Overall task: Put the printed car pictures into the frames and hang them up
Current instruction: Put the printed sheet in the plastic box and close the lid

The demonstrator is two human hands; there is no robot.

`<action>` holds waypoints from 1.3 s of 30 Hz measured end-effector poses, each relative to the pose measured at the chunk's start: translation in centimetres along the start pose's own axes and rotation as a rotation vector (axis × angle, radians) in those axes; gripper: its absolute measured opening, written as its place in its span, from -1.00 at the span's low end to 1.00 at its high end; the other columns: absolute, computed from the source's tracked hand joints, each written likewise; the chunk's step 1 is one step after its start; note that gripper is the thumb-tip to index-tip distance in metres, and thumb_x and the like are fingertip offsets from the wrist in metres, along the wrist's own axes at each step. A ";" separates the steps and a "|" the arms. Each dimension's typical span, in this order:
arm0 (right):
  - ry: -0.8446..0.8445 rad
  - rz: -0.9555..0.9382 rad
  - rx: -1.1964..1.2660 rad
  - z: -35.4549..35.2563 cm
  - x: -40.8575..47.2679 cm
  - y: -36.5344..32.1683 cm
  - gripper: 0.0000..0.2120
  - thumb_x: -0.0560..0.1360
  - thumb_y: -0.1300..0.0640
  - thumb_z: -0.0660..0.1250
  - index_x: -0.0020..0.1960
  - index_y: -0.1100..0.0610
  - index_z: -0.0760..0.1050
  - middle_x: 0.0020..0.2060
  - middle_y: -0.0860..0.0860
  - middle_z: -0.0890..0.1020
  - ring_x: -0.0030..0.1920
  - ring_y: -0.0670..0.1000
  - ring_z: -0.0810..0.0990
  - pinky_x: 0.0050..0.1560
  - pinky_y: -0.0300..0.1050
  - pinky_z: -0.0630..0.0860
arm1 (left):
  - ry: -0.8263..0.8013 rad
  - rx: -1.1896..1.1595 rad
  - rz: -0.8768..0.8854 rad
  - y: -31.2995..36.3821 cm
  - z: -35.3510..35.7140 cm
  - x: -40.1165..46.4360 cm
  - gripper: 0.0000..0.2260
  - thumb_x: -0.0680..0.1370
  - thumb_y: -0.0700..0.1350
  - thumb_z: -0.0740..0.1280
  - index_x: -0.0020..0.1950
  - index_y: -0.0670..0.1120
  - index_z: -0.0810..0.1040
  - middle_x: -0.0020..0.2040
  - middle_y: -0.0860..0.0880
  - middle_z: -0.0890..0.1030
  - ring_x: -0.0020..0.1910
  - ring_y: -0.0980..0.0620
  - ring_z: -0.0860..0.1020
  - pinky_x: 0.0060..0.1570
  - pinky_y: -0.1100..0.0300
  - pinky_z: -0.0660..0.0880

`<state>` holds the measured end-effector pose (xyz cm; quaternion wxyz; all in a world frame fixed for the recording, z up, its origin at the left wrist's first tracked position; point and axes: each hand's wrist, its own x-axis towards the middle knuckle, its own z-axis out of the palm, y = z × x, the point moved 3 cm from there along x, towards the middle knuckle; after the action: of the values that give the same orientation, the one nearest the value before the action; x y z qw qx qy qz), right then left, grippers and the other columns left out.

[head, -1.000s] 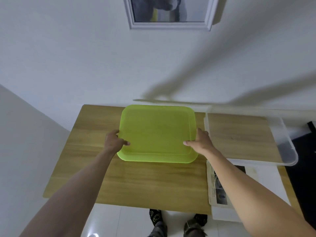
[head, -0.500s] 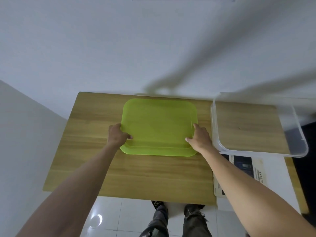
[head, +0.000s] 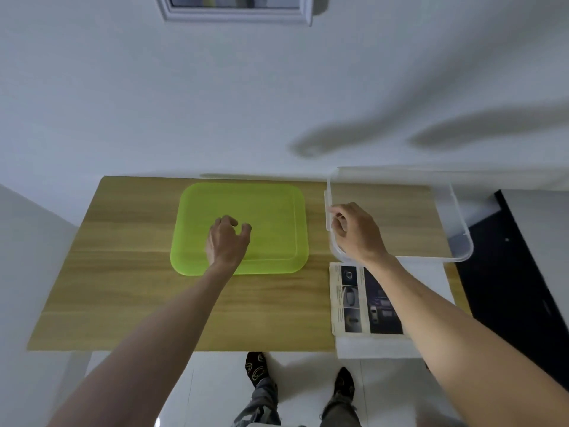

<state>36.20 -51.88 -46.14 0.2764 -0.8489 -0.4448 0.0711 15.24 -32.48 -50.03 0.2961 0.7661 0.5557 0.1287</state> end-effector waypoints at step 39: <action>-0.404 0.910 0.045 -6.4 -16.6 24.1 -0.19 0.40 0.32 0.48 0.53 0.21 0.13 0.39 0.23 0.33 0.34 0.26 0.43 0.16 0.07 0.53 | -0.328 0.016 -0.492 7.7 19.0 -21.4 -0.68 0.33 -0.15 0.52 0.01 -0.18 0.55 0.11 -0.19 0.58 0.10 -0.20 0.53 0.11 -0.08 0.53</action>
<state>45.96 -78.59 -55.71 0.1441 -0.9201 -0.0721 0.3570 23.74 -59.78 -57.68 0.3982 0.6214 0.6704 -0.0771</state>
